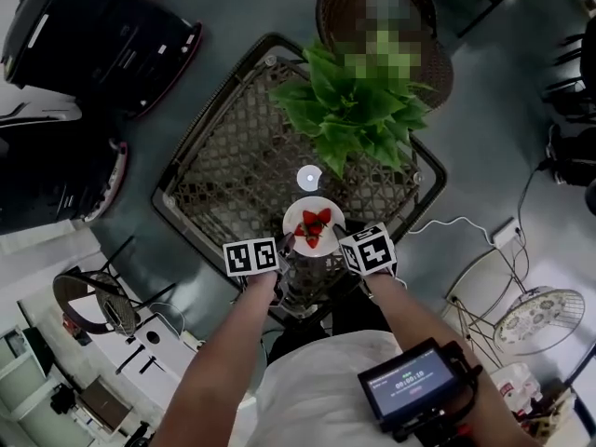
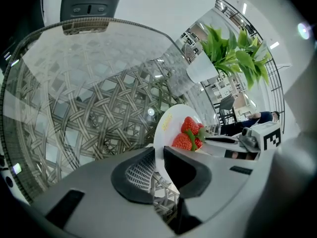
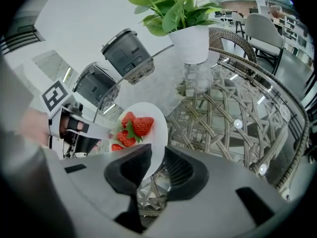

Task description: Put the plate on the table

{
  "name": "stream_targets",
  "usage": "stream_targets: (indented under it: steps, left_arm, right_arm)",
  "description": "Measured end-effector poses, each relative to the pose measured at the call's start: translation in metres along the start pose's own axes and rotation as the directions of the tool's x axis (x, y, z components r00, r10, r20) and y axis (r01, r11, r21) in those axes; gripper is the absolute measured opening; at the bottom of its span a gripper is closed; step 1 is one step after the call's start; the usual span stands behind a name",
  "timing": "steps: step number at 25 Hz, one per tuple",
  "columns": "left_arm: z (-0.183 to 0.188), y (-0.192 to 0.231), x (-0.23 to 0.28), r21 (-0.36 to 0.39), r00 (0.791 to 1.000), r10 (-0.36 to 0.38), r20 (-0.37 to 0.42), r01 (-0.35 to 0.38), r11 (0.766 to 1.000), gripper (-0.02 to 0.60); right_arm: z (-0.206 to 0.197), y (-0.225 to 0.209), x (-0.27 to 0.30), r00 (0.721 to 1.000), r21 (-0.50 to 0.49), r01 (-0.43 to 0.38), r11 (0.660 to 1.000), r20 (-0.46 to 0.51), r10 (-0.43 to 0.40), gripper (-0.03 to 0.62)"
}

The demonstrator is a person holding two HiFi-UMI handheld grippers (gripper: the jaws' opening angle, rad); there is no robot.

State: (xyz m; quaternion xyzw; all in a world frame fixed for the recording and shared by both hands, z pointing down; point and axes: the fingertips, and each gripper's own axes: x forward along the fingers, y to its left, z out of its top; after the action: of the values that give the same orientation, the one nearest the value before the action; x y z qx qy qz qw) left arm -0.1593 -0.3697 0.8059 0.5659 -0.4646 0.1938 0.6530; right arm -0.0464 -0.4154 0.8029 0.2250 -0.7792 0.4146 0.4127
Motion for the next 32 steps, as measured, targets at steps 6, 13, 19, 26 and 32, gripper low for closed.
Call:
stream_targets:
  steps: [6, 13, 19, 26, 32]
  left_arm:
    - [0.004, 0.0, -0.007, 0.068, 0.999, -0.027, 0.028, 0.025, 0.997, 0.073]
    - [0.001, 0.014, -0.039, 0.077, 0.991, -0.024, 0.135, 0.013, 0.997, 0.088]
    - [-0.023, 0.019, -0.069, 0.101, 0.981, -0.054, 0.186, 0.035, 0.994, 0.087]
    - [-0.053, 0.016, -0.098, 0.158, 0.97, -0.103, 0.221, 0.069, 0.985, 0.087]
    - [-0.082, 0.008, -0.122, 0.242, 0.963, -0.135, 0.235, 0.076, 0.967, 0.087]
  right_arm:
    - [0.001, 0.0, -0.001, 0.999, -0.042, -0.002, 0.999, 0.044, 0.004, 0.076]
    - [-0.004, -0.01, -0.026, 0.989, -0.048, 0.096, 0.994, 0.116, -0.089, 0.08]
    - [-0.018, -0.006, -0.06, 0.97, 0.001, 0.155, 0.988, 0.188, -0.152, 0.08]
    - [-0.037, 0.011, -0.095, 0.945, 0.032, 0.16, 0.987, 0.283, -0.162, 0.077]
    - [-0.061, 0.034, -0.116, 0.937, 0.028, 0.132, 0.991, 0.324, -0.134, 0.005]
